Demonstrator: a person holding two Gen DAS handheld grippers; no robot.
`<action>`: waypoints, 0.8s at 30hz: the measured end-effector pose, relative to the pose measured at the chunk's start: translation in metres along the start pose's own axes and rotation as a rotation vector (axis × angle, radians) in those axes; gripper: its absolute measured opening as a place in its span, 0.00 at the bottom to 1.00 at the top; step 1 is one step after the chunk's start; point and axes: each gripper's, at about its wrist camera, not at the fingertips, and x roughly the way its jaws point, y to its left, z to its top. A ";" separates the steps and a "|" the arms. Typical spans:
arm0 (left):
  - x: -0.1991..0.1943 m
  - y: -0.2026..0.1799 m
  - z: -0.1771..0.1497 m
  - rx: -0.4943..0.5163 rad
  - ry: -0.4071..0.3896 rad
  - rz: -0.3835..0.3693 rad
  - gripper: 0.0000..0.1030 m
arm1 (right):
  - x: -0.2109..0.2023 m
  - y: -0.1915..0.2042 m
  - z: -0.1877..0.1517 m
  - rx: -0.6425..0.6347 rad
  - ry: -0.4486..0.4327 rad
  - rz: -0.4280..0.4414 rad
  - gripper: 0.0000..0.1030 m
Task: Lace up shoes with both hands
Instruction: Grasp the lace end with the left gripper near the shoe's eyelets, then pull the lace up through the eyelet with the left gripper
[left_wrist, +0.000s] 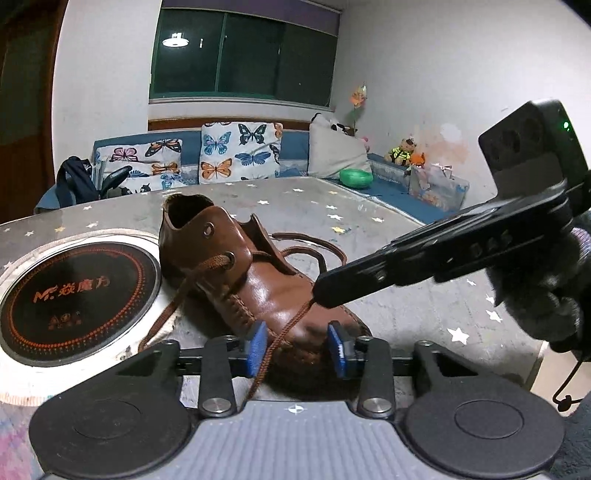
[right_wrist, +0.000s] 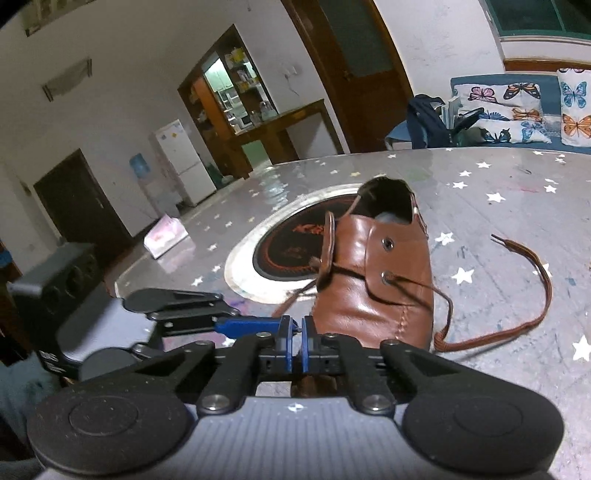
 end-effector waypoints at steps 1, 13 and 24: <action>0.000 0.001 0.000 0.001 -0.006 0.004 0.34 | -0.001 0.000 0.002 0.003 -0.001 0.004 0.04; -0.014 0.007 -0.006 -0.010 -0.069 0.017 0.03 | 0.006 0.005 0.007 -0.009 -0.003 -0.056 0.04; -0.062 0.030 0.021 0.060 -0.128 0.288 0.02 | 0.033 0.030 0.017 -0.116 0.022 -0.202 0.39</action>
